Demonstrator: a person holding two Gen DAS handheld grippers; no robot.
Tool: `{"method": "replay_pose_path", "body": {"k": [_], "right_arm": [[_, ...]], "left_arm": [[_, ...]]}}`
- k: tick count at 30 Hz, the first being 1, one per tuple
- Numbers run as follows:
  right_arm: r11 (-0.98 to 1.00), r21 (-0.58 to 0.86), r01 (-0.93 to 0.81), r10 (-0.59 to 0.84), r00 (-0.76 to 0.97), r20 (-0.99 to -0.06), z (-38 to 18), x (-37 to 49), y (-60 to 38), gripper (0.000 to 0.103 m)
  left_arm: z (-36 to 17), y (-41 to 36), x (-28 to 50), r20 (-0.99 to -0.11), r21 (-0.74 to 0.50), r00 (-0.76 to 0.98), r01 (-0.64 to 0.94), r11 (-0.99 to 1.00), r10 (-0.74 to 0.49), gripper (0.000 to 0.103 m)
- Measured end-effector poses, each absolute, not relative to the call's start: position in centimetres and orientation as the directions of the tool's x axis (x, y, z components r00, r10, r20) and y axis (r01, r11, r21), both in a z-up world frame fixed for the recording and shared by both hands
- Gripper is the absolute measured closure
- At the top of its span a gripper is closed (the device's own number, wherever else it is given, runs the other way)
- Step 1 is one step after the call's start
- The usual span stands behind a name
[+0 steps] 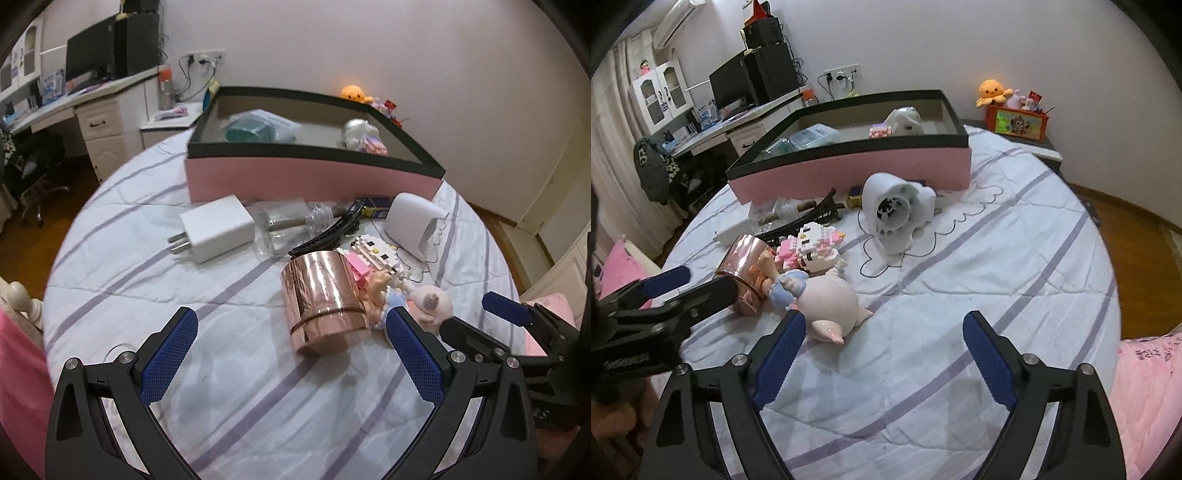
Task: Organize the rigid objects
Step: 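Grasp the copper cup with the left tool while the right tool grasps the pig figurine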
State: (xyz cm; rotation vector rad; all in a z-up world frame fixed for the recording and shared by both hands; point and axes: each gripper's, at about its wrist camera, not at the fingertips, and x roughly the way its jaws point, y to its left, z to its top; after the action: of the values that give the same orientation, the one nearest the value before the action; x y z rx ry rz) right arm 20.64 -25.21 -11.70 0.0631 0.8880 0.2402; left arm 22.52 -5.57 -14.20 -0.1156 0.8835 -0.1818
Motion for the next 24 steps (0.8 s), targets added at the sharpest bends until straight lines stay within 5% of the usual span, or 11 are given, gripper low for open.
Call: {"method": "replay_pose_path", "body": {"k": [5,10,14,16,18,20,22,24], "right_arm": [[0.965,0.156,-0.209,0.252,0.594,-0.764,-12.0,20.9,-24.8,0.014],[0.955,0.155,-0.252,0.278,0.583,-0.764,-12.0,21.3,-23.4,0.014],[0.949,0.144,-0.282,0.286,0.571,-0.769,-12.4,22.3,-21.8,0.014],[0.947,0.143,-0.287,0.286,0.558,-0.779,-13.0,23.1,-21.1,0.017],[0.945,0.134,-0.298,0.286,0.555,-0.781,-13.5,23.6,-20.4,0.025],[0.944,0.119,-0.308,0.281,0.56,-0.78,-13.5,23.7,-20.0,0.033],[0.939,0.142,-0.313,0.303,0.557,-0.774,-13.4,23.5,-20.2,0.039],[0.938,0.152,-0.311,0.31,0.555,-0.772,-13.4,23.2,-20.6,0.039]], "left_arm": [[-15.7,-5.0,24.0,-0.762,-0.227,0.591,0.14,0.964,-0.265,0.014],[-15.7,-4.1,24.1,-0.761,-0.194,0.6,0.153,0.969,-0.247,0.05],[-15.9,-3.4,24.3,-0.771,-0.162,0.597,0.151,0.975,-0.22,0.05],[-15.9,-3.6,24.8,-0.777,-0.128,0.599,0.152,0.98,-0.194,0.026],[-16.0,-3.8,25.4,-0.78,-0.092,0.605,0.14,0.986,-0.158,0.019],[-16.3,-3.8,25.9,-0.784,-0.107,0.595,0.153,0.982,-0.178,0.025],[-16.1,-3.6,25.9,-0.774,-0.117,0.604,0.162,0.98,-0.193,0.051],[-16.0,-3.4,25.8,-0.769,-0.135,0.605,0.164,0.977,-0.208,0.054]]}}
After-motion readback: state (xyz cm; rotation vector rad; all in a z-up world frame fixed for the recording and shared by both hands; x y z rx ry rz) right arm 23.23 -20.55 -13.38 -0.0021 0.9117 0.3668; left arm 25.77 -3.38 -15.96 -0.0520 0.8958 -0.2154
